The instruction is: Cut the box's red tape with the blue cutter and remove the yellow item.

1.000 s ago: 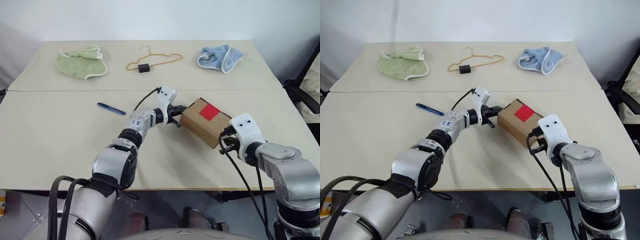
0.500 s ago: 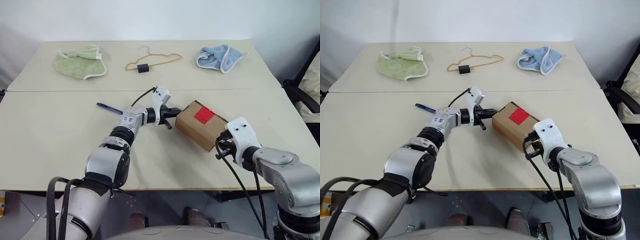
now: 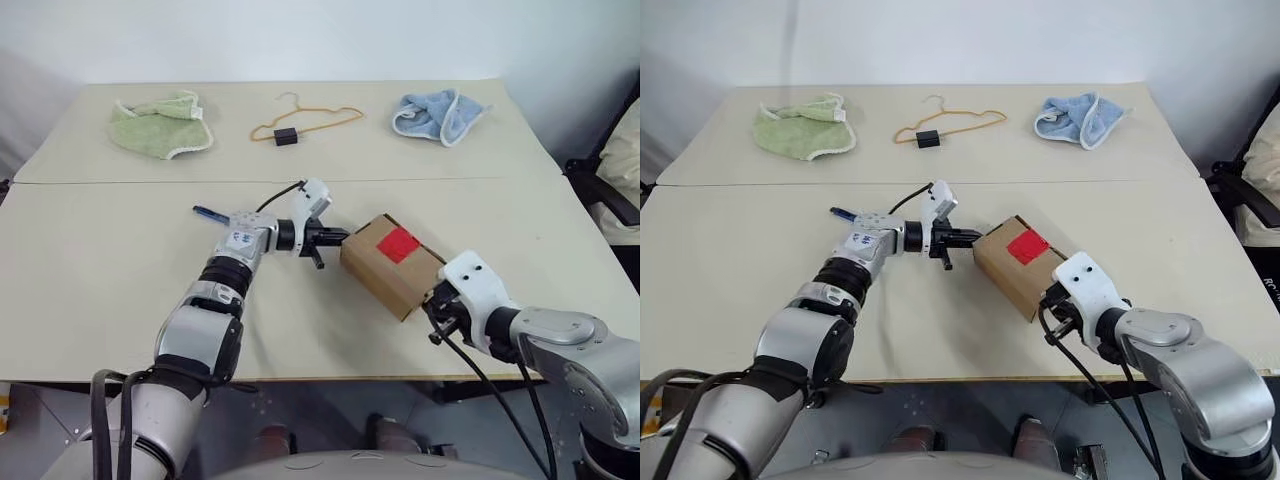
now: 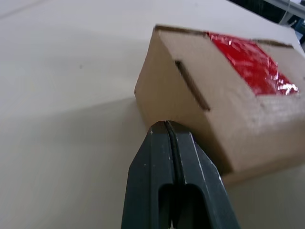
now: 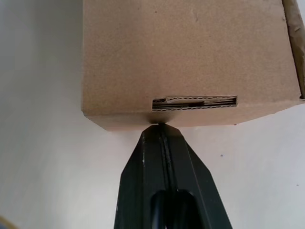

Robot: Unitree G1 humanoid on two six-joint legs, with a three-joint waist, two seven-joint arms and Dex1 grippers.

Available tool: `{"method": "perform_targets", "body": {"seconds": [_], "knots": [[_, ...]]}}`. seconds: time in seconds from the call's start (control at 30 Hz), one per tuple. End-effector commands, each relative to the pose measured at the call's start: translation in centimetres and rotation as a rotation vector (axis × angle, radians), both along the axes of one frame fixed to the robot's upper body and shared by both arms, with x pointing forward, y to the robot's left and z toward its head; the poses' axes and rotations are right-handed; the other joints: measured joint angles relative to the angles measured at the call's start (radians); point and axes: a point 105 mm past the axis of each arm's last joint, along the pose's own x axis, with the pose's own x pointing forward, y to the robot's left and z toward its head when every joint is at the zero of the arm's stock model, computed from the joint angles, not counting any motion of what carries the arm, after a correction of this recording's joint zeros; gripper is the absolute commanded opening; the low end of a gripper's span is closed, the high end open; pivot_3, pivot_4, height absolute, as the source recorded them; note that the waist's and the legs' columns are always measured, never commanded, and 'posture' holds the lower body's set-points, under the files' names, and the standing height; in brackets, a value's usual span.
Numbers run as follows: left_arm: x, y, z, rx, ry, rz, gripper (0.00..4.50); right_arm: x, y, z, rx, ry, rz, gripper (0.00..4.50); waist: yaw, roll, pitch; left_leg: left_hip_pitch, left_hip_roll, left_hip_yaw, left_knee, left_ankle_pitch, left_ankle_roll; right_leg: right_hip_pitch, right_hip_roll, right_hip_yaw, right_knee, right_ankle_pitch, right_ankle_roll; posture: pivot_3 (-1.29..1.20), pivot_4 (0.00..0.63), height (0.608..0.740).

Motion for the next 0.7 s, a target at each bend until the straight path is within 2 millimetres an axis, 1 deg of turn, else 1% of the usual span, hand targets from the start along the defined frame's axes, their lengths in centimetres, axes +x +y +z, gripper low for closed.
{"method": "perform_targets", "body": {"seconds": [0.03, 0.17, 0.37, 0.47, 0.5, 0.53, 0.6, 0.7], "knots": [[-1.3, -0.9, -0.2, 0.014, 0.018, -0.08, 0.01, -0.1, -0.4, 0.9, -0.013, -0.043, -0.016, 0.0, 0.0, 0.0, 0.0, 0.0, 0.0, 0.0, 0.0, 0.0, 0.0, 0.0, 0.0, 0.0, 0.0, 0.0, 0.0, 0.0, 0.15, 0.74], [-1.6, -0.9, -0.3, 0.016, 0.013, -0.079, 0.01, 0.1, -1.1, 0.7, -0.024, -0.029, -0.041, 0.0, 0.003, 0.0, 0.0, 0.0, 0.0, 0.0, 0.0, 0.0, 0.0, 0.0, 0.0, 0.0, 0.0, 0.0, 0.0, 0.0, 0.15, 0.74], [-1.3, -0.8, 0.1, 0.01, -0.007, -0.052, 0.01, 0.3, -1.3, 1.0, -0.033, -0.026, -0.035, 0.0, 0.002, 0.0, 0.0, 0.0, 0.0, 0.0, 0.0, 0.0, 0.0, 0.0, 0.0, 0.0, 0.0, 0.0, 0.0, 0.0, 0.15, 0.74], [-0.7, 0.0, 0.2, 0.019, -0.027, -0.008, 0.01, 0.2, -1.9, 0.9, -0.035, -0.016, -0.054, 0.0, 0.002, 0.0, 0.0, 0.0, 0.0, 0.0, 0.0, 0.0, 0.0, 0.0, 0.0, 0.0, 0.0, 0.0, 0.0, 0.0, 0.15, 0.74], [-0.2, 0.8, 0.3, 0.024, -0.044, 0.032, 0.01, 0.0, -2.7, 0.8, -0.041, -0.008, -0.082, 0.0, 0.003, 0.0, 0.0, 0.0, 0.0, 0.0, 0.0, 0.0, 0.0, 0.0, 0.0, 0.0, 0.0, 0.0, 0.0, 0.0, 0.15, 0.74], [0.6, 2.0, 0.7, 0.028, -0.074, 0.096, 0.01, -0.5, -4.2, 0.6, -0.062, 0.008, -0.134, 0.0, 0.004, 0.0, 0.0, 0.0, 0.0, 0.0, 0.0, 0.0, 0.0, 0.0, 0.0, 0.0, 0.0, 0.0, 0.0, 0.0, 0.15, 0.74], [1.7, 3.5, 1.4, 0.023, -0.114, 0.186, 0.01, -1.1, -6.4, 0.5, -0.094, 0.023, -0.212, 0.0, 0.004, 0.0, 0.0, 0.0, 0.0, -0.001, 0.0, 0.0, 0.001, 0.0, 0.0, 0.0, 0.0, 0.0, 0.0, 0.0, 0.15, 0.74], [2.7, 5.2, 2.7, -0.011, -0.162, 0.296, 0.01, -1.5, -8.7, 1.1, -0.107, 0.006, -0.292, 0.0, -0.001, -0.001, 0.0, 0.0, 0.0, 0.0, 0.0, 0.0, 0.001, 0.0, 0.0, 0.0, -0.001, 0.0, 0.0, 0.0, 0.15, 0.74]]}}
